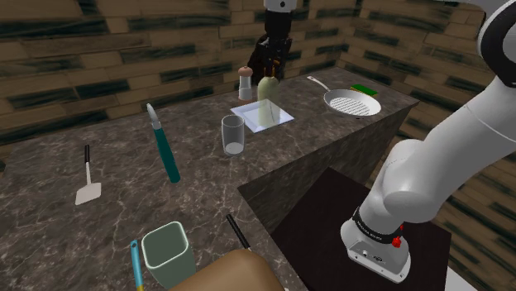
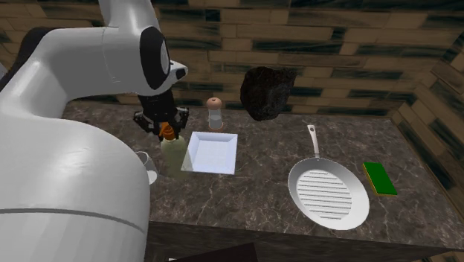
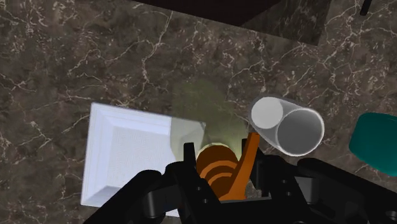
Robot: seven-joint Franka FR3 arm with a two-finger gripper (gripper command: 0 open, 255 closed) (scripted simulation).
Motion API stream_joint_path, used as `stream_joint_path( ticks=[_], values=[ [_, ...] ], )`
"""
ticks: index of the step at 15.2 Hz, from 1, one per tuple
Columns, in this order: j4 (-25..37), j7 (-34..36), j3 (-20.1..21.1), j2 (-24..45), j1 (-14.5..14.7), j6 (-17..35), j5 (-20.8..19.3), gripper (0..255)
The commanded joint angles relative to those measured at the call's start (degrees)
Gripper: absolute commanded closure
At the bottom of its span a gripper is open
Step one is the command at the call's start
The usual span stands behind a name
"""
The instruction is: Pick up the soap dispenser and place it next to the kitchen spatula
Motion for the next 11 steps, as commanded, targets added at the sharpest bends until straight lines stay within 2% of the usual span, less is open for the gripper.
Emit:
stream_joint_path(
  ticks=[1, 11],
  values=[
    [-0.64, 3.1, 1.98, -0.91, 1.07, -0.24, 0.42, 255],
    [-0.62, 17.16, 11.32, -0.66, 6.21, 0.21, 3.09, 255]
  ],
)
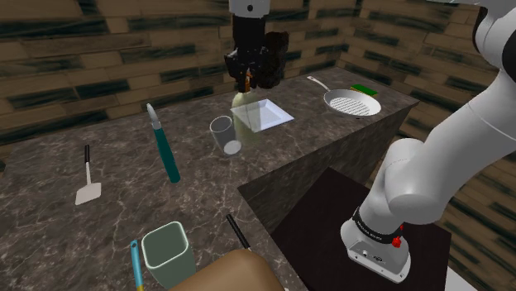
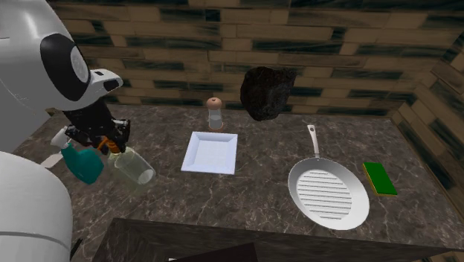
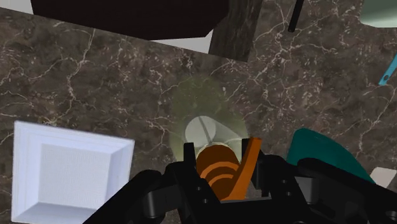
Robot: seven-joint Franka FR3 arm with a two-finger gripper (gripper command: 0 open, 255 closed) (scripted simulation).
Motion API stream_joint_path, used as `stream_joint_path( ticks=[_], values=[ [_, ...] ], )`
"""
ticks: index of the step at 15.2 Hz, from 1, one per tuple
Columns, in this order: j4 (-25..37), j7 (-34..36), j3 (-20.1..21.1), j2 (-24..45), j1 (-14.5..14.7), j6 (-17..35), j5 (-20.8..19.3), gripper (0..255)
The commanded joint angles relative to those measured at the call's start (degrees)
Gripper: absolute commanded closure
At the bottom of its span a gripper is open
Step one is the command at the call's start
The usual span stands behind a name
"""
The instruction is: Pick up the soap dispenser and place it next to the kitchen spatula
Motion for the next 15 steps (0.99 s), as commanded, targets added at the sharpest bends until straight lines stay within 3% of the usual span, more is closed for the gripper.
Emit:
stream_joint_path(
  ticks=[1, 15],
  values=[
    [0.57, 2.79, 1.79, 0.54, 0.99, 0.08, 0.48, 255],
    [12.76, 22.63, 14.13, 11.93, 8.41, -0.12, 0.81, 255]
  ],
)
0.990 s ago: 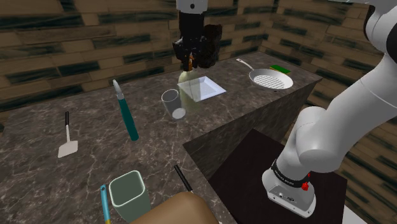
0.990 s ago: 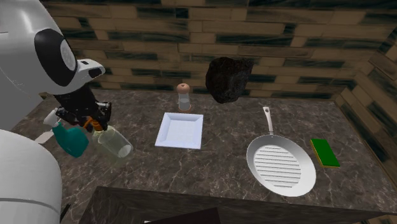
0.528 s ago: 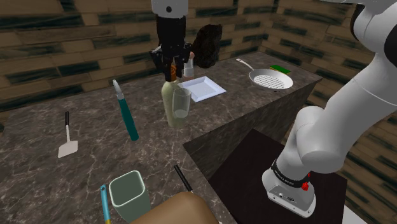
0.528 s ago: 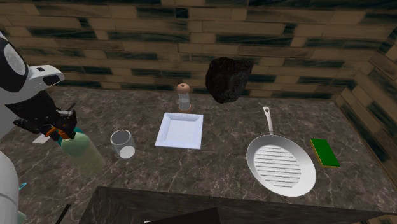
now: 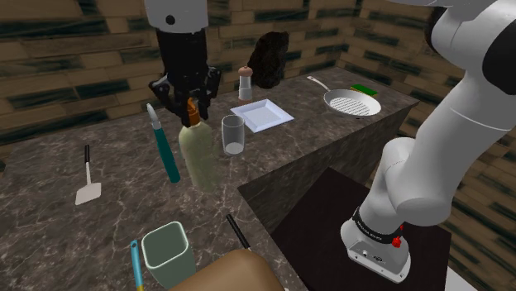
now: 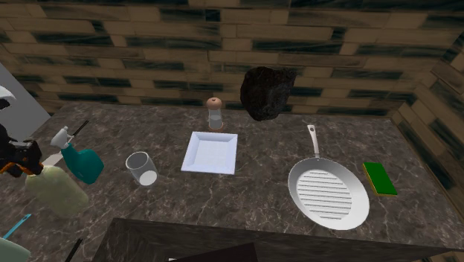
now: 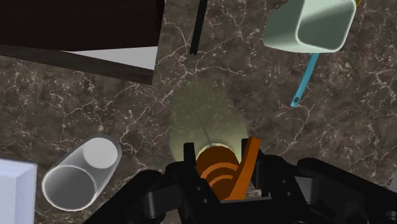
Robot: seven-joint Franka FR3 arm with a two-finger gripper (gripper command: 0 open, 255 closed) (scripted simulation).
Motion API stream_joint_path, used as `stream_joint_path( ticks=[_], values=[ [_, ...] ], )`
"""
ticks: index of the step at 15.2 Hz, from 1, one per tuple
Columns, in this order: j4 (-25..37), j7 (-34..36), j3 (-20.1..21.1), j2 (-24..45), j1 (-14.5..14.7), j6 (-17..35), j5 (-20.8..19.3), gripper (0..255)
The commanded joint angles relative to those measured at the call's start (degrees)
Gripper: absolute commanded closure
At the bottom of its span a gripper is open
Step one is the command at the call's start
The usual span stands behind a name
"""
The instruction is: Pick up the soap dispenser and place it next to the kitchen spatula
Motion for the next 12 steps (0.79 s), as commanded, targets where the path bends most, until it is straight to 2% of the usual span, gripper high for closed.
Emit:
stream_joint_path(
  ticks=[1, 4, 12],
  values=[
    [2.97, 2.9, 1.61, 2.66, 1.13, -0.26, -0.56, 255],
    [7.33, 6.83, 3.69, 6.49, 2.94, -0.87, -1.67, 255],
    [-0.56, 6.41, 3.53, 5.06, 2.84, 5.66, -1.22, 255]
  ],
)
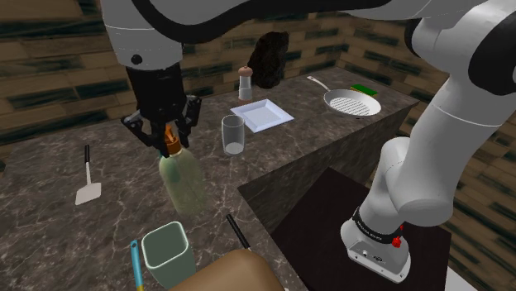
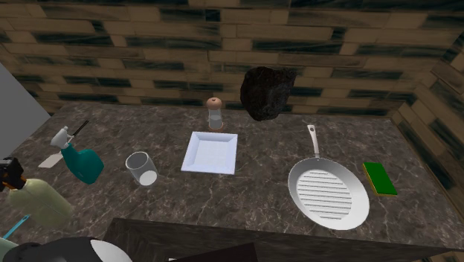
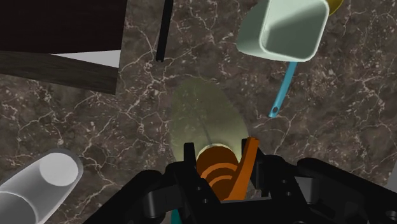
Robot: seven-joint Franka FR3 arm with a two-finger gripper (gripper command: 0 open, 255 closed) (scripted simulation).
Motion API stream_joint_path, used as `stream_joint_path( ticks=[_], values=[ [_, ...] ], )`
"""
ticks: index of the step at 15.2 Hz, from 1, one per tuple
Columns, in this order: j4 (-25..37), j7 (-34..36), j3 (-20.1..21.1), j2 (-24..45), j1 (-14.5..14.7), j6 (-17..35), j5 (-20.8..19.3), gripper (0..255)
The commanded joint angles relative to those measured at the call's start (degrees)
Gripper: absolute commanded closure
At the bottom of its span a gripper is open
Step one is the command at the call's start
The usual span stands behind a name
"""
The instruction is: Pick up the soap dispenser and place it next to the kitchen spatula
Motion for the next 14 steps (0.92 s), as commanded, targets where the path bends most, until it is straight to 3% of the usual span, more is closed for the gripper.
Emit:
stream_joint_path(
  ticks=[1, 6, 13, 14],
  values=[
    [-1.81, -0.18, -0.07, -0.27, -0.06, 1.6, 0.08, 255],
    [-5.8, -0.32, -0.08, -0.58, -0.07, 5.3, 0.19, 255],
    [-5.8, -0.32, -0.08, -0.58, -0.07, 5.3, 0.19, 255],
    [-5.81, -0.32, -0.08, -0.59, -0.07, 5.29, 0.2, 0]
  ],
)
